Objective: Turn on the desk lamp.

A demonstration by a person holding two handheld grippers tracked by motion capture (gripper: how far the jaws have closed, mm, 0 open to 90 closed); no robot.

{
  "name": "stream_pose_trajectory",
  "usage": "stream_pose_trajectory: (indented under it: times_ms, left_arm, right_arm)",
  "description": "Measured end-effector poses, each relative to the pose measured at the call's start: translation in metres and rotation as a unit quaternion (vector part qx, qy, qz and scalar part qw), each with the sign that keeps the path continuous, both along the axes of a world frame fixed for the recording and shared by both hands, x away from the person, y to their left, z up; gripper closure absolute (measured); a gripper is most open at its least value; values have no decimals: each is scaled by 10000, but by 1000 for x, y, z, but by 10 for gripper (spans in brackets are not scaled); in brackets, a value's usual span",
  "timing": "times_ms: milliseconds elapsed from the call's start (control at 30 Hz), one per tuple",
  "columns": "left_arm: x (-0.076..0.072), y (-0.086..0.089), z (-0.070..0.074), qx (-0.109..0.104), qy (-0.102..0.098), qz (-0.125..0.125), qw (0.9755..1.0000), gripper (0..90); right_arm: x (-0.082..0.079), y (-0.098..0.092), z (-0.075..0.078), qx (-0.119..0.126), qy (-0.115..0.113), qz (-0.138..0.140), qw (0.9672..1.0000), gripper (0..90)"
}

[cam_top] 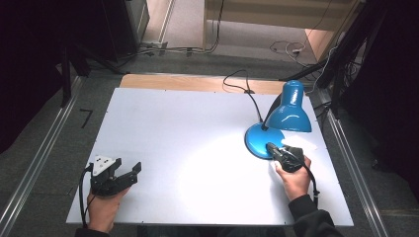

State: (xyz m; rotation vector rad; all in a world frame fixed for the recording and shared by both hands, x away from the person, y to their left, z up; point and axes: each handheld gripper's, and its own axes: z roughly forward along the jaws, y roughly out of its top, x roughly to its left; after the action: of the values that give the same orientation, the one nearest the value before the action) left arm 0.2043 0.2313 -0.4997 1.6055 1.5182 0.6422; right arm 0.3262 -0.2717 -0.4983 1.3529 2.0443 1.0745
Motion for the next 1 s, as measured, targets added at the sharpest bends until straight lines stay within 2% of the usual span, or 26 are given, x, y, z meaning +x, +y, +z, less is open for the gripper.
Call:
stream_pose_trajectory:
  times_ms: [167,333,600,767,1000]
  left_arm:
    - [0,0,0,-10,-9,12,10000,274]
    - [1,0,0,3,3,-2,10000,274]
    - [0,0,0,-1,-8,-5,10000,274]
    - [1,0,0,0,-4,-9,10000,274]
    - [1,0,0,-7,-10,-15,10000,273]
  right_arm:
    - [1,-3,1,126,82,28,9999,877]
    - [2,-3,3,209,38,41,9998,825]
    - [1,-4,6,381,31,94,9992,550]
    - [2,-3,6,297,29,24,9996,374]
    - [3,-4,5,325,108,25,9994,297]
